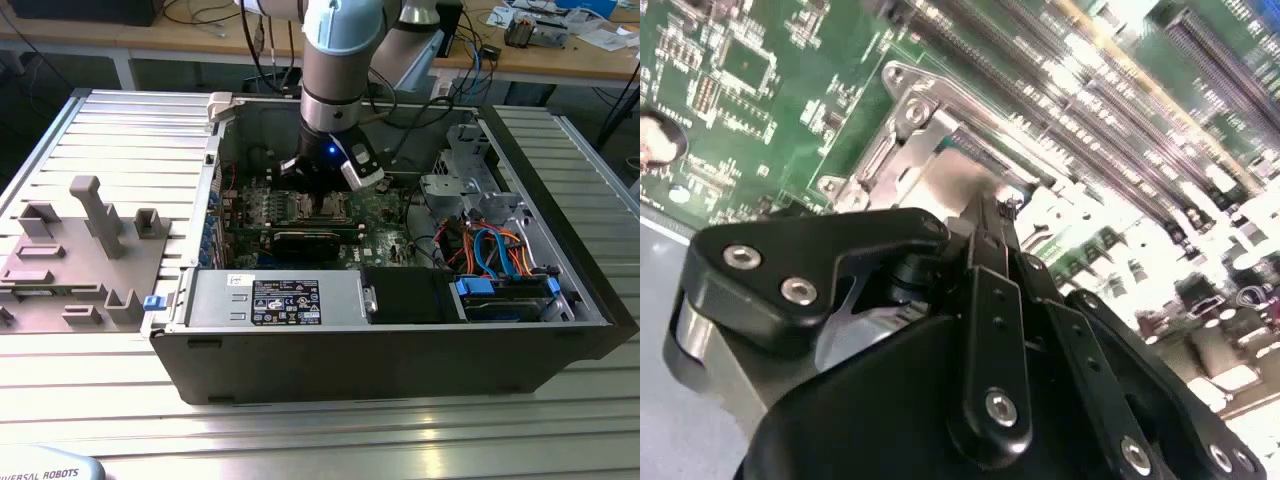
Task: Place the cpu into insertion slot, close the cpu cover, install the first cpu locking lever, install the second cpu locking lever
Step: 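Install the second cpu locking lever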
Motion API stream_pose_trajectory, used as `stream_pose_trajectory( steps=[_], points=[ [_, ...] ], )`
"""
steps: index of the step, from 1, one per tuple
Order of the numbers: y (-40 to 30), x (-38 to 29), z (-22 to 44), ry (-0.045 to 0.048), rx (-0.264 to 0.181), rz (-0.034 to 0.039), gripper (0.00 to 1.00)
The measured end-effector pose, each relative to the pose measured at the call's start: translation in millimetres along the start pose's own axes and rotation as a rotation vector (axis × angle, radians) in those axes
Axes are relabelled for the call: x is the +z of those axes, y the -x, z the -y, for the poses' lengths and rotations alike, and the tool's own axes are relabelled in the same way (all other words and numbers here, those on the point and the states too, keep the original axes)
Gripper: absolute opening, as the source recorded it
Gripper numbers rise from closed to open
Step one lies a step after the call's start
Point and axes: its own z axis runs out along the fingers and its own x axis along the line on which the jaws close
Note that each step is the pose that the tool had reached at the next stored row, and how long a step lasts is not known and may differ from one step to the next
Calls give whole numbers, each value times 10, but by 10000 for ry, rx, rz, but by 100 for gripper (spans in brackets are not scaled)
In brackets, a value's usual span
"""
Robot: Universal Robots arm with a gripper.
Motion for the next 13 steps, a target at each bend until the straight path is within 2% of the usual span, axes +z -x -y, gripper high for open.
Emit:
stream_pose_trajectory(
  steps=[1, 2, 5, 7, 9, 13],
  points=[
    [22, 7, -62, -125, 2, -20, 11],
    [36, 11, -97, -251, 4, -36, 11],
    [50, 6, -128, -505, 9, -69, 11],
    [57, -13, -134, -583, 10, -79, 11],
    [61, -33, -137, -618, 10, -82, 11],
    [65, -148, -150, -639, 11, -85, 11]
  ],
)
